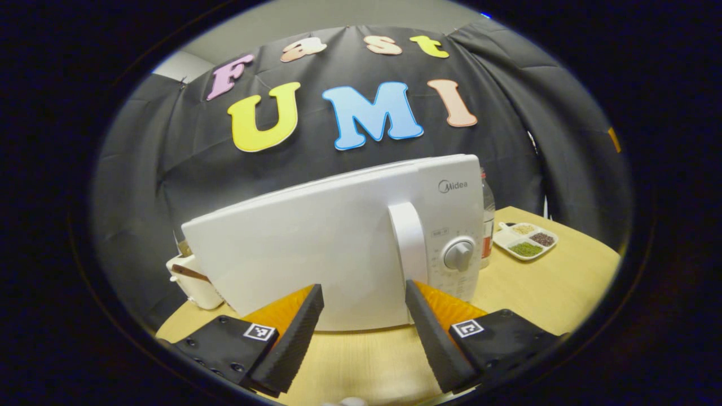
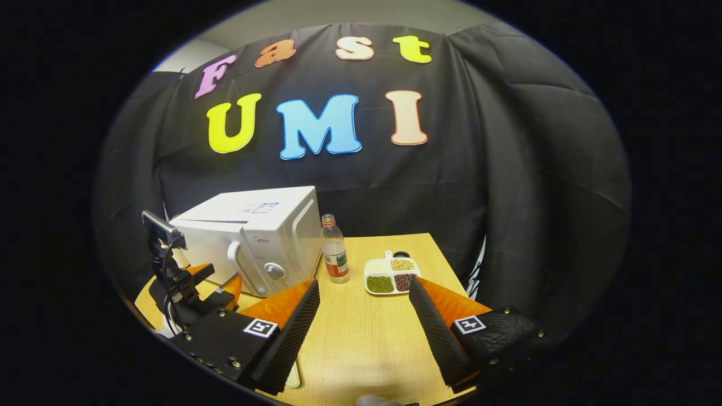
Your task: Open the microwave oven with the left hand, put the food in, and close the microwave oven.
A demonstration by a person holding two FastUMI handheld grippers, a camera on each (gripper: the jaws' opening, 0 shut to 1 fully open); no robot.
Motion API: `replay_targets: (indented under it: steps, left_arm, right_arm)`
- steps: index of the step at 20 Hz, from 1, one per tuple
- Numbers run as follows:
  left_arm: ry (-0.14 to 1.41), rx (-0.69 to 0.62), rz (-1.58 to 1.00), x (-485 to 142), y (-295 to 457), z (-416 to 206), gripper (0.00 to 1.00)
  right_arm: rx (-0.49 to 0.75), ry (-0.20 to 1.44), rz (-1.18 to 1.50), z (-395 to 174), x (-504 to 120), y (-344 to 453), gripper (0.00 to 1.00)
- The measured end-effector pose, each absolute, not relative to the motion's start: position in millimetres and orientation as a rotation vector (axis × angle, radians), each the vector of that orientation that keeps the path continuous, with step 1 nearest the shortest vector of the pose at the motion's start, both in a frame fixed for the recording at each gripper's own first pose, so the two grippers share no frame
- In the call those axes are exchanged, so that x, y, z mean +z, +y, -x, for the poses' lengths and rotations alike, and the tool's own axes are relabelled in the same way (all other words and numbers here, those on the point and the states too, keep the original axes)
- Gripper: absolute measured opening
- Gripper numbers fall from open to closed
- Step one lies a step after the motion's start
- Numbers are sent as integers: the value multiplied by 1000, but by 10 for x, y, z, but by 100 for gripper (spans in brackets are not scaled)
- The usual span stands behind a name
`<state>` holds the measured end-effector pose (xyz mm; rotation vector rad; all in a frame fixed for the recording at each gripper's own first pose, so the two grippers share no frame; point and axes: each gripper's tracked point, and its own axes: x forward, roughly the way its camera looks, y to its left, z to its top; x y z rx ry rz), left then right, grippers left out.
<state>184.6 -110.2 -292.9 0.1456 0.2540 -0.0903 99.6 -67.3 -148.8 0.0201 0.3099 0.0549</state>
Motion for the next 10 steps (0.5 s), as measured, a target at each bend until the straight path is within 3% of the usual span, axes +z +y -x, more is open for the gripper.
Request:
replay_targets:
  steps: [4, 6, 10]
  left_arm:
    - [272, -81, -112, -3016, -1200, -2039, 99]
    - [290, -67, -96, -2987, -1175, -1902, 95]
    - [293, -77, -113, -2782, -1044, -1583, 98]
  right_arm:
    - [63, 321, -26, -981, -1497, -653, 98]
    - [69, 323, -23, -949, -1491, -634, 98]
    - [84, 317, -23, -843, -1413, -568, 98]
